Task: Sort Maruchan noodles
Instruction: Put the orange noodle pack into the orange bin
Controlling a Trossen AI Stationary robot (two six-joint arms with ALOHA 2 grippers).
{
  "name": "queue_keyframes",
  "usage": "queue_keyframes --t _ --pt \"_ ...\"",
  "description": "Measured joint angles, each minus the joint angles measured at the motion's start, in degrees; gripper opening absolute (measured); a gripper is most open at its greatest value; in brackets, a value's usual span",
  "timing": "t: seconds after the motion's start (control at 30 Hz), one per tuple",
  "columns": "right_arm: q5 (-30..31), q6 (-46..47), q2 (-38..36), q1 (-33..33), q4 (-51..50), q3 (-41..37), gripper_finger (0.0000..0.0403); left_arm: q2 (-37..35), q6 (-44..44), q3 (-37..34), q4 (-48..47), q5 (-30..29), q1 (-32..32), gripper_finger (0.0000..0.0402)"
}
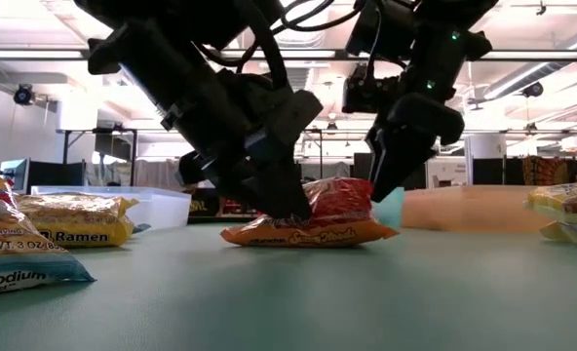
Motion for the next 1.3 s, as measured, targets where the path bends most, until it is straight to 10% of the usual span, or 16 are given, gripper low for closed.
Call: queue_keyframes --t 0.27,0.67,1.3 --pt "2.6 2.4 -3.0 -2.3 1.8 0.5 0.0224 0.0 0.4 -2.0 -1.3 1.4 -0.2 0.0142" --pt "-14.9 13.5 -1.0 -9.1 5.6 0.5 0.0274 0.0 1.8 -3.1 -0.3 1.8 -1.0 0.0142" --pt "-14.7 18.2 -1.2 -9.9 7.7 1.3 0.0259 0.0 2.1 -4.6 2.4 1.0 -1.7 0.0142"
